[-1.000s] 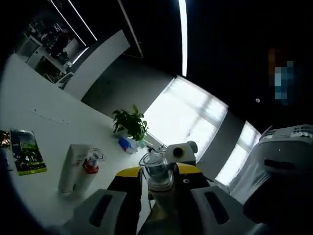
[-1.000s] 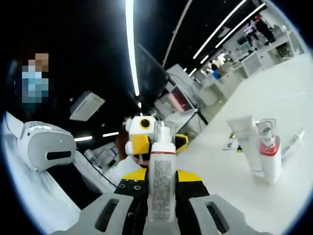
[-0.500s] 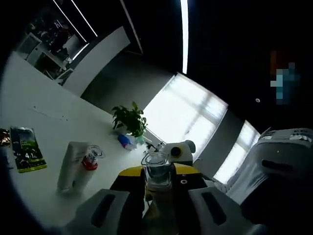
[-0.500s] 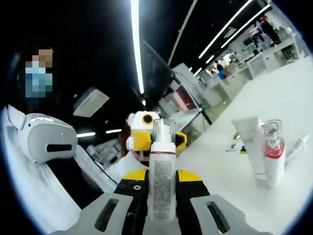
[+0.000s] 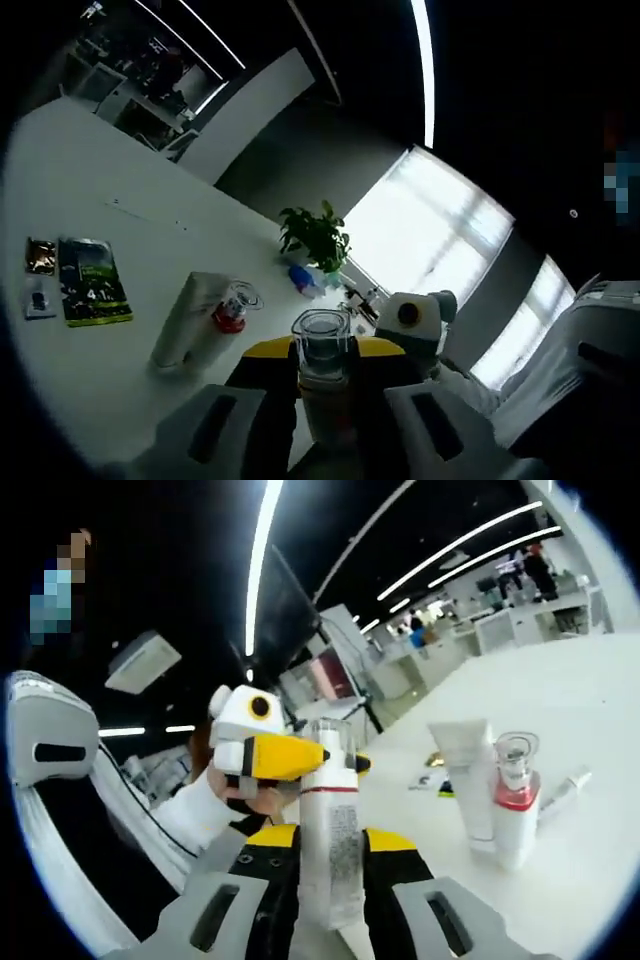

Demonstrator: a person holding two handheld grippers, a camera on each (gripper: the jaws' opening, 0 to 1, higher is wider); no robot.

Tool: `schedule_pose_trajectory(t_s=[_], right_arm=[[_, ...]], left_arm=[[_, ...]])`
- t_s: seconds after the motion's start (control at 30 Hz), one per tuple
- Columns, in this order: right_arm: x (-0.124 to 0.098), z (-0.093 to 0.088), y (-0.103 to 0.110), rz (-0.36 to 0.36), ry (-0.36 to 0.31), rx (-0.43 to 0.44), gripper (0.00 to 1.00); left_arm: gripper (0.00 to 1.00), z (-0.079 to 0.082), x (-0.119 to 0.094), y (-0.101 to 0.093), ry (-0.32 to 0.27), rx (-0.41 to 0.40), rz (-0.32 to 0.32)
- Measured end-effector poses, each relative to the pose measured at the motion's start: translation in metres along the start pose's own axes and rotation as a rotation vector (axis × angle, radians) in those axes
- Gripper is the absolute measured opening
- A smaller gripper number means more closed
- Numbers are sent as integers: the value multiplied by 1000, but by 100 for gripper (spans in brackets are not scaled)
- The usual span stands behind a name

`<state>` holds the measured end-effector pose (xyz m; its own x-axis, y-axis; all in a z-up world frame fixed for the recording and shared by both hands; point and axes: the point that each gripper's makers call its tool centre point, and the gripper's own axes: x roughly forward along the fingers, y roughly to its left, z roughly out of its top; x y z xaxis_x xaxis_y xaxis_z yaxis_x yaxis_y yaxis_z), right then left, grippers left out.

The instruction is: Arrange the skincare products in the storage area until every visible bottle or jar stands upright without overlapping.

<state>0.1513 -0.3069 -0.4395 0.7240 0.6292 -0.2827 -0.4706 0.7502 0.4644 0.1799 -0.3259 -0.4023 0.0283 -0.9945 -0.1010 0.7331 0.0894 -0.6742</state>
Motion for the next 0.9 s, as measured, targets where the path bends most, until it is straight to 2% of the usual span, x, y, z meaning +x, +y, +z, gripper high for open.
schedule_pose_trajectory(t_s=[0.17,0.27,0.33,0.43,0.53,0.63,0.77,0.87,0.9], right_arm=[[12,-6,-10,-131,58,-139,17],[18,-9,-22,-253,97,-255,17],[21,-8,-29,-332,112,-328,17],[24,-6,-32,-394,126,-404,16],[23,-2,-30,-406,109,-394,15],[21,0,-28,-383,106,-376,14],[19,1,-29,-363,113,-380,14],[18,-1,-27,-303,98,-314,13],[18,-1,-20,-267,82,-267,13]], left_arm=[[15,-2,4,11,1,45,104],[15,-2,7,16,-16,154,183],[15,0,9,16,-40,167,210],[15,2,9,19,-63,165,228],[15,6,5,18,-82,173,220],[15,9,4,18,-85,169,207],[16,10,6,15,-84,216,180],[16,7,8,11,-59,249,143],[16,7,8,8,-56,248,120]])
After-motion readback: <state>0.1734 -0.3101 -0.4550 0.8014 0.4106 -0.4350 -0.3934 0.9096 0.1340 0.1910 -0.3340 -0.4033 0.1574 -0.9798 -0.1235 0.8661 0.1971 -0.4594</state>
